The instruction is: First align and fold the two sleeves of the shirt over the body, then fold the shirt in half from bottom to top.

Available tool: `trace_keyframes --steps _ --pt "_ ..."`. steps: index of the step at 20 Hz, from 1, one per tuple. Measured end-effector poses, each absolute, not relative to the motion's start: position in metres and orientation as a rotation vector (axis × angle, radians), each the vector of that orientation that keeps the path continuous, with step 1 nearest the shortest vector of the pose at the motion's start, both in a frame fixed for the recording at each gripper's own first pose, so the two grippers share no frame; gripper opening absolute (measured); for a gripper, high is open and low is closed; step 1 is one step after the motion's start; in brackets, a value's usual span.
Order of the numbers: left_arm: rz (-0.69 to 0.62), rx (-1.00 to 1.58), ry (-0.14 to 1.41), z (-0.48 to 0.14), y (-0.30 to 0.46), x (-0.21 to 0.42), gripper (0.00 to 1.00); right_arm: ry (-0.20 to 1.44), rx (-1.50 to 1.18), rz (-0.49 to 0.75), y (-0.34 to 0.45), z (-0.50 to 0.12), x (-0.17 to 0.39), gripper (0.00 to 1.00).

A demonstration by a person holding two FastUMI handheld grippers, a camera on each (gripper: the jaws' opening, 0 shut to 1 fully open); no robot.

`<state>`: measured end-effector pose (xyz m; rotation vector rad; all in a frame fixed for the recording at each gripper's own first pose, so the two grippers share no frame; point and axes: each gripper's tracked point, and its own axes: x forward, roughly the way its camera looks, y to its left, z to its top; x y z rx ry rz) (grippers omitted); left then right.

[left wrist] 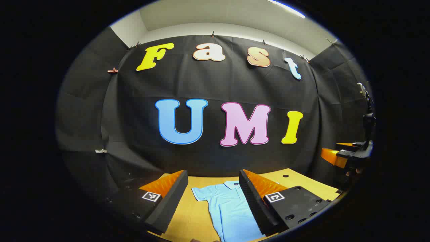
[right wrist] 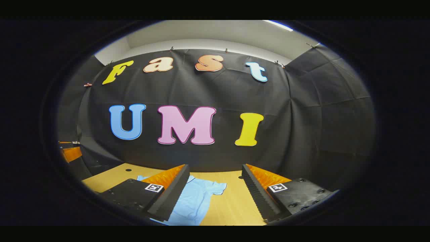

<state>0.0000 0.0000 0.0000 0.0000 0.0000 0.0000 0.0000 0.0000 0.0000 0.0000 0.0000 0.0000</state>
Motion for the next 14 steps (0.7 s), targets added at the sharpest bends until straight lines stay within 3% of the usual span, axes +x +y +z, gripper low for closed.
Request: trace_keyframes --steps 14 --pt "-0.005 -0.004 0.039 -0.017 -0.011 0.038 0.97 0.067 0.032 -0.017 -0.006 -0.032 0.040 0.97"
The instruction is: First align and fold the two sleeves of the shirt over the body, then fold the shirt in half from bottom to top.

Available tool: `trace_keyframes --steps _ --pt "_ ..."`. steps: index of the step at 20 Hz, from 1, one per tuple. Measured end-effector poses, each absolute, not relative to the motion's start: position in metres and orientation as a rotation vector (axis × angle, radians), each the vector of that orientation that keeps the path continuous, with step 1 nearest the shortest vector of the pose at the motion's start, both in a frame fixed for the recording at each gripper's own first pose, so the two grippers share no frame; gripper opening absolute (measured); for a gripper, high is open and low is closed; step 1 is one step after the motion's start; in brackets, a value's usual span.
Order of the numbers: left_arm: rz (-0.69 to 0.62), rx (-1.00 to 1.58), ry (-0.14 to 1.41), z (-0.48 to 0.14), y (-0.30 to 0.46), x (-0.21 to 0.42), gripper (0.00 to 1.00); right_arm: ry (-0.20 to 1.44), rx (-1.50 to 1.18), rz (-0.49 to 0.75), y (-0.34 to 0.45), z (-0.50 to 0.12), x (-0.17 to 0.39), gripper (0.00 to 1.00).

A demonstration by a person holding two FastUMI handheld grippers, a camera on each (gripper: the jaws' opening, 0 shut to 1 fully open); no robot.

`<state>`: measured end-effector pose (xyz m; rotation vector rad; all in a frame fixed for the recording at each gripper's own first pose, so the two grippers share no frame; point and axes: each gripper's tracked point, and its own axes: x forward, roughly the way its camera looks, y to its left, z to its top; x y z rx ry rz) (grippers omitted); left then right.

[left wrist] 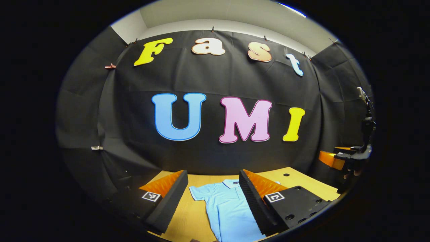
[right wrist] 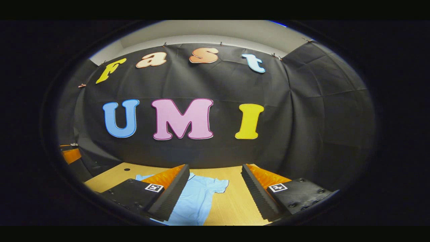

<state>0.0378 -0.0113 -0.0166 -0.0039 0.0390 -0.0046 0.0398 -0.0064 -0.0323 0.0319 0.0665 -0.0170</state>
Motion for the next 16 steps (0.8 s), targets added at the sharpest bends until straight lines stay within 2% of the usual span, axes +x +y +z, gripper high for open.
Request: trace_keyframes --steps 7,16 --pt "-0.002 -0.006 0.069 -0.027 -0.011 0.054 0.97 0.110 -0.009 0.003 -0.003 -0.050 0.067 0.97" --pt "0.056 -0.008 0.144 -0.058 -0.006 0.070 0.97 0.260 -0.059 0.048 -0.008 -0.104 0.152 0.97"
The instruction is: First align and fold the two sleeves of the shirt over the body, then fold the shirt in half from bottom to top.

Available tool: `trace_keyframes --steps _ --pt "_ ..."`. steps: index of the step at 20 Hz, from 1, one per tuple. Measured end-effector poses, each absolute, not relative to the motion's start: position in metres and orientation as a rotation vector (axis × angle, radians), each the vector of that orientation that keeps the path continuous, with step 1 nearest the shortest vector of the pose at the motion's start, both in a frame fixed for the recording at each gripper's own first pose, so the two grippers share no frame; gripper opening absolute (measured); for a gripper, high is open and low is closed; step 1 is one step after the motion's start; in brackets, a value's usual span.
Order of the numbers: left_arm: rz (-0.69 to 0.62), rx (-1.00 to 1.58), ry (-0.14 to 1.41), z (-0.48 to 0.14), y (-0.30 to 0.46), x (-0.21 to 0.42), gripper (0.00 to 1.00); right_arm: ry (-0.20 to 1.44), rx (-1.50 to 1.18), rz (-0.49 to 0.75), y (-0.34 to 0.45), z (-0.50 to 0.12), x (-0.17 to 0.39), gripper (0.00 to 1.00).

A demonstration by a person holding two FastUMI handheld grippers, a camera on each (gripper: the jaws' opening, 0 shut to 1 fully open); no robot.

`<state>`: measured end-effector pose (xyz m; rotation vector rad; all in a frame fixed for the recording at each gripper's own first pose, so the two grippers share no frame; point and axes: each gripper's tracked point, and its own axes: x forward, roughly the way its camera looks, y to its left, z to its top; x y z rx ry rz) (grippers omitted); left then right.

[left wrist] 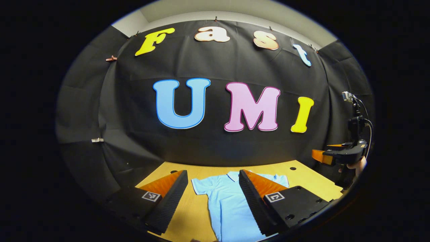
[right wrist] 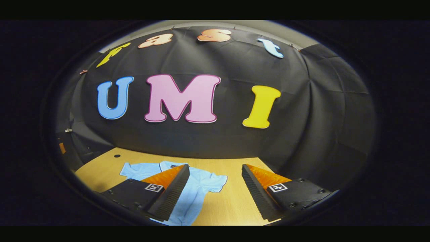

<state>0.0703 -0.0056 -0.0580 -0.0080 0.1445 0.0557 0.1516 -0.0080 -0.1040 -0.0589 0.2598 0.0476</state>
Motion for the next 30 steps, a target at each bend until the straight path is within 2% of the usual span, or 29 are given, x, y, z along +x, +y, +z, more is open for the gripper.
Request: trace_keyframes --steps 9,18,23,30 --pt "0.155 0.007 0.211 -0.085 -0.003 0.094 0.97 0.465 -0.080 0.110 -0.005 -0.201 0.237 0.97" --pt "0.258 -0.028 0.297 -0.115 -0.003 0.109 0.97 0.652 -0.105 0.066 -0.032 -0.308 0.327 0.97" --pt "0.266 -0.033 0.335 -0.124 -0.007 0.127 0.97 0.758 -0.045 0.038 -0.045 -0.363 0.358 0.96" --pt "0.231 -0.045 0.362 -0.134 -0.019 0.154 0.97 0.849 -0.012 0.019 -0.055 -0.416 0.368 0.98"
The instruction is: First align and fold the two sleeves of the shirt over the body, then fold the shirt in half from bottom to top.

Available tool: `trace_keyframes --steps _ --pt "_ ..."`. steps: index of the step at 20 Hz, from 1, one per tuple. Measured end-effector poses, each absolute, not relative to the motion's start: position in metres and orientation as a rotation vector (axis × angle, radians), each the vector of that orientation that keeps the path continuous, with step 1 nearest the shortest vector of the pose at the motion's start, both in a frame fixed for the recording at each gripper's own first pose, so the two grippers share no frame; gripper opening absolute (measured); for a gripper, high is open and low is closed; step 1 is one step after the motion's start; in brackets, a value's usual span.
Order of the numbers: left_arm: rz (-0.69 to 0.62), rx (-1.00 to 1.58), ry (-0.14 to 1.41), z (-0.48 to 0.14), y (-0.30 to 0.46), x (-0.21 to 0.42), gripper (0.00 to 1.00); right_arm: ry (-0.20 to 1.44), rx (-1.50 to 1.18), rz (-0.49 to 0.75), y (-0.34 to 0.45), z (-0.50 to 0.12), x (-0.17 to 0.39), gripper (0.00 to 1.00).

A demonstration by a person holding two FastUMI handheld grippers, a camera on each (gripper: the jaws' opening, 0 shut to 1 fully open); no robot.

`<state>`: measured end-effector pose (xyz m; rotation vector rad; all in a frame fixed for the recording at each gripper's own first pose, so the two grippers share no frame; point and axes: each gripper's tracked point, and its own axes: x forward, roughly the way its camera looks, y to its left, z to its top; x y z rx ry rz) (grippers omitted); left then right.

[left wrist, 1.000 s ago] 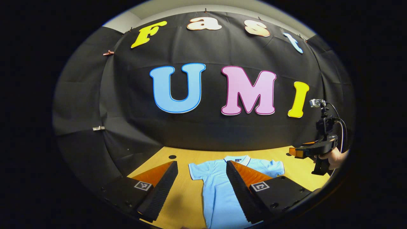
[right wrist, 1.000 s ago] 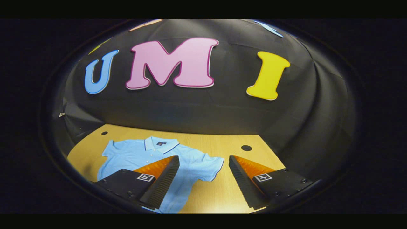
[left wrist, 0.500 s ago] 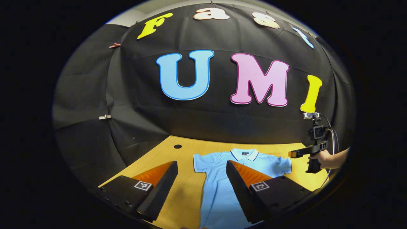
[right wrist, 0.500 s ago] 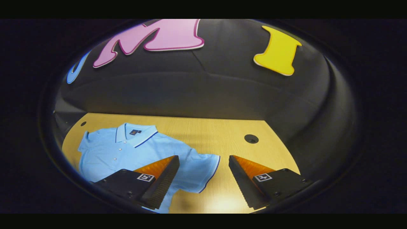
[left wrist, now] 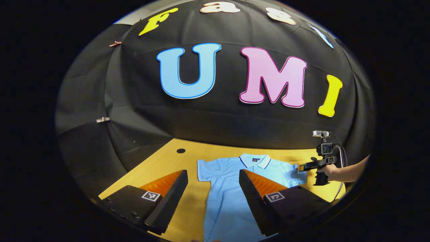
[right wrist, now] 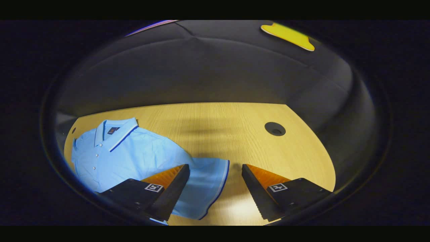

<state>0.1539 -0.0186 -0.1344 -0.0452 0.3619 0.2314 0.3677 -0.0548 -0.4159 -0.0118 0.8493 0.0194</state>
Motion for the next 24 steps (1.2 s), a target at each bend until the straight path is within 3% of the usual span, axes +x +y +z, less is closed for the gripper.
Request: trace_keyframes --steps 1,2,3,4,5,6,8,10,13,15,16,20,24 --pt "0.228 -0.046 0.362 -0.136 -0.020 0.158 0.97 0.849 0.005 0.015 -0.054 -0.418 0.371 0.98" --pt "0.227 -0.044 0.363 -0.137 -0.021 0.160 0.97 0.854 0.027 0.017 -0.052 -0.420 0.372 0.87" --pt "0.225 -0.044 0.366 -0.140 -0.021 0.161 0.97 0.845 0.029 0.014 -0.050 -0.419 0.372 0.87" --pt "0.223 -0.044 0.368 -0.141 -0.021 0.162 0.97 0.847 0.031 0.021 -0.048 -0.418 0.372 0.79" --pt "0.223 -0.042 0.372 -0.142 -0.021 0.164 0.97 0.841 0.032 0.027 -0.046 -0.415 0.373 0.67" --pt "0.225 -0.040 0.376 -0.143 -0.021 0.165 0.97 0.842 0.037 0.033 -0.044 -0.415 0.373 0.48" --pt "0.228 -0.038 0.378 -0.145 -0.021 0.166 0.97 0.839 0.043 0.040 -0.041 -0.416 0.376 0.25" --pt "0.232 -0.039 0.377 -0.145 -0.023 0.166 0.97 0.833 0.045 0.059 -0.037 -0.416 0.374 0.21" --pt "0.241 -0.040 0.375 -0.146 -0.024 0.163 0.97 0.830 0.045 0.072 -0.031 -0.412 0.373 0.01" --pt "0.244 -0.038 0.369 -0.143 -0.024 0.159 0.97 0.832 0.058 0.074 -0.029 -0.407 0.371 0.01" --pt "0.246 -0.036 0.365 -0.142 -0.023 0.157 0.98 0.813 0.045 0.078 -0.027 -0.398 0.373 0.06" --pt "0.254 -0.051 0.363 -0.146 -0.017 0.149 0.98 0.708 0.003 0.120 0.000 -0.343 0.376 0.06" --pt "0.265 -0.059 0.355 -0.145 -0.010 0.139 0.97 0.667 -0.053 0.169 0.025 -0.328 0.377 0.06"
